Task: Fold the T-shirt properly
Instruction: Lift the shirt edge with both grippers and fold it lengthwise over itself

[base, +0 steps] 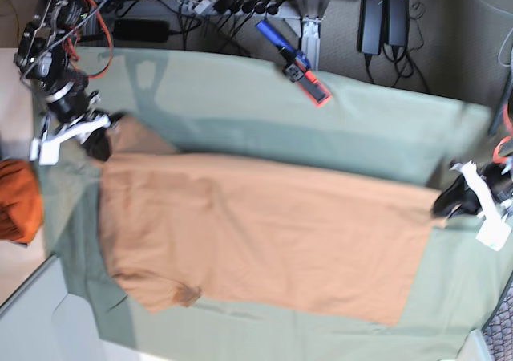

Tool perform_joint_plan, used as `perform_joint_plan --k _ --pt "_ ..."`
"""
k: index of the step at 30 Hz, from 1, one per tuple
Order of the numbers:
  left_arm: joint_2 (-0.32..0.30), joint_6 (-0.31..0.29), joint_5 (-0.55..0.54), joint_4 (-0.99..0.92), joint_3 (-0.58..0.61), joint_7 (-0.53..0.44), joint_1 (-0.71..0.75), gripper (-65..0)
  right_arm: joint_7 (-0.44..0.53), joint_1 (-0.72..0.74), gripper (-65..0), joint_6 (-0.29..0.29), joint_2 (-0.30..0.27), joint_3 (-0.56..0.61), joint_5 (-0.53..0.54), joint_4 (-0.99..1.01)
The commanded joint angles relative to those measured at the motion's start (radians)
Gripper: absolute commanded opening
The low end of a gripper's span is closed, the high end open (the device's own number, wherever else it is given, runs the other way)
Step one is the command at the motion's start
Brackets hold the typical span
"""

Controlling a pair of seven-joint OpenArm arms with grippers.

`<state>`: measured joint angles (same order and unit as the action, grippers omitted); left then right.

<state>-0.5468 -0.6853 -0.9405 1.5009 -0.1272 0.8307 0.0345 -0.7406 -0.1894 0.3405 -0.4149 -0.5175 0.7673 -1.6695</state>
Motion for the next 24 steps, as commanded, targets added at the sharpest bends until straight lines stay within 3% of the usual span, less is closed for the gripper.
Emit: perform_joint_plan --k 1,9,15,24 --pt "-0.015 -0.013 0.0 -0.016 0.011 -0.032 -0.039 -65.0 0.028 0.033 -65.0 0.065 -0.02 0.003 0.007 0.003" --pt "-0.008 -0.013 0.097 -0.217 0.126 -0.107 -0.224 -65.0 0.053 0.22 -65.0 0.066 -0.02 0.086 -0.04 0.169" --pt "0.035 -0.013 0.163 -0.351 0.153 -0.164 -0.317 -65.0 0.09 0.341 -65.0 0.068 -0.019 0.148 -0.083 0.324" --pt "0.07 -0.013 0.206 -0.449 0.153 -0.214 -0.373 -65.0 0.126 0.4 -65.0 0.068 -0.007 0.206 -0.133 0.369"
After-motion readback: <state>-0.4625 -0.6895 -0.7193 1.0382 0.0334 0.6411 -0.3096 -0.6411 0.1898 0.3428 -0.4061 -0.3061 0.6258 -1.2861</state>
